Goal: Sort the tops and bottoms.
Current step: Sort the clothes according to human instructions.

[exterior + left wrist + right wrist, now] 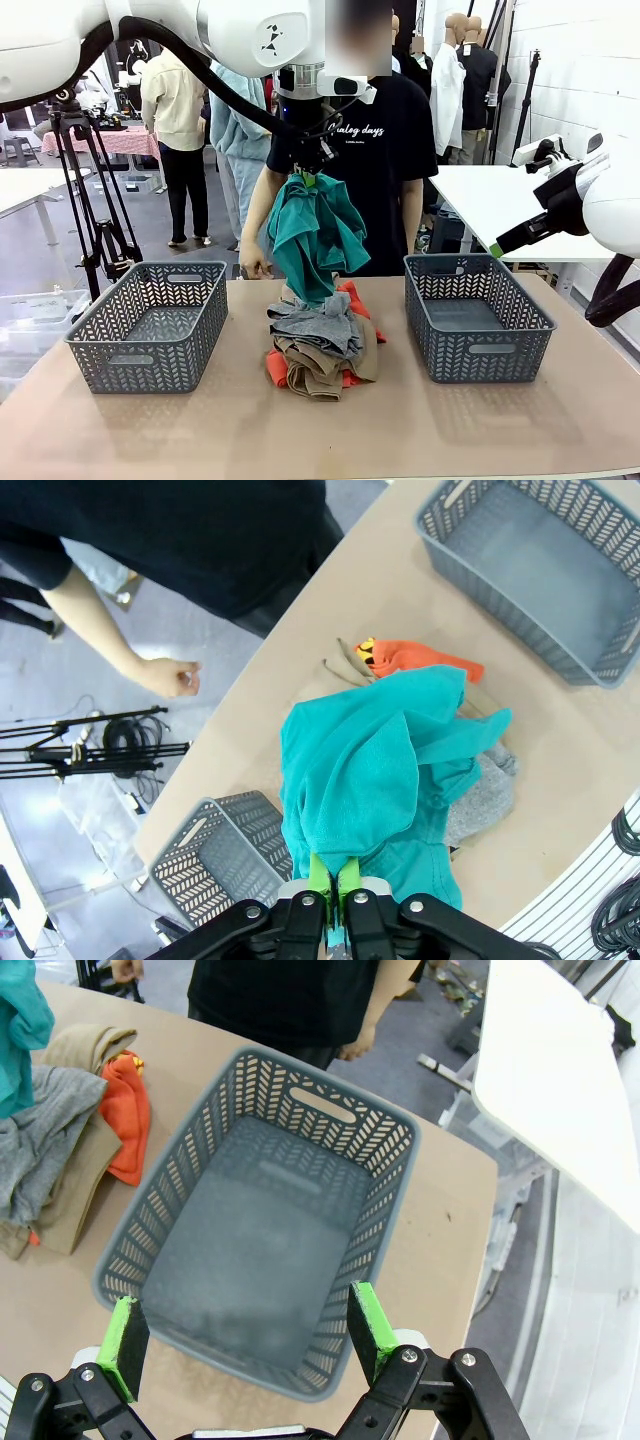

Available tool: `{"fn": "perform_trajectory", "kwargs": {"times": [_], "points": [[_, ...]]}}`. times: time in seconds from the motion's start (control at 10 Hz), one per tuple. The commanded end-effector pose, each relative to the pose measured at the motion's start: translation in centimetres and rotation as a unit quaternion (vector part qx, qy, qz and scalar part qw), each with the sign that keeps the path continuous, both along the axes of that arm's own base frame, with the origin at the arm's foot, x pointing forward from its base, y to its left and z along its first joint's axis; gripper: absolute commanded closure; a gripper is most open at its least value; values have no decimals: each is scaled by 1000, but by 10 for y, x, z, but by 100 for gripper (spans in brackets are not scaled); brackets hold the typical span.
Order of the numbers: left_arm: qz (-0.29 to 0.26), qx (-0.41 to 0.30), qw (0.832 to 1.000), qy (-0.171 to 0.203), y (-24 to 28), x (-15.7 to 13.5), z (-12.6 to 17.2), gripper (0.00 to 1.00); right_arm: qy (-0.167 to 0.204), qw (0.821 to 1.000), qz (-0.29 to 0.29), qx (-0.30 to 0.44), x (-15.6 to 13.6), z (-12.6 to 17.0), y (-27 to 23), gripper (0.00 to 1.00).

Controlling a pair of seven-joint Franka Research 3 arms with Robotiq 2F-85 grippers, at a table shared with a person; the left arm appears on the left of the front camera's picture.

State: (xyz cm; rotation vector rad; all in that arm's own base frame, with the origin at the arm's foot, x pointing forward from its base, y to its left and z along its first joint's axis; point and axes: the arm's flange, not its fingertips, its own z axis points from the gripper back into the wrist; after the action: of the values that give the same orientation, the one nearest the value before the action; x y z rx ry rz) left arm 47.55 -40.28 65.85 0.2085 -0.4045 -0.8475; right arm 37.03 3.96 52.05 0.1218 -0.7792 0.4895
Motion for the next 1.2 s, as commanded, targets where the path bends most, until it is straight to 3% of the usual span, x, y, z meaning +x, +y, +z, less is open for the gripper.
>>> {"fn": "perform_trajectory", "kwargs": {"times": [0.0,1.1], "points": [[2,1,1000,1,2,-1,3,100,-3,1000,4,4,2,-1,-2,0],[2,1,1000,1,2,-1,3,100,-3,1000,4,4,2,-1,-2,0]]}}
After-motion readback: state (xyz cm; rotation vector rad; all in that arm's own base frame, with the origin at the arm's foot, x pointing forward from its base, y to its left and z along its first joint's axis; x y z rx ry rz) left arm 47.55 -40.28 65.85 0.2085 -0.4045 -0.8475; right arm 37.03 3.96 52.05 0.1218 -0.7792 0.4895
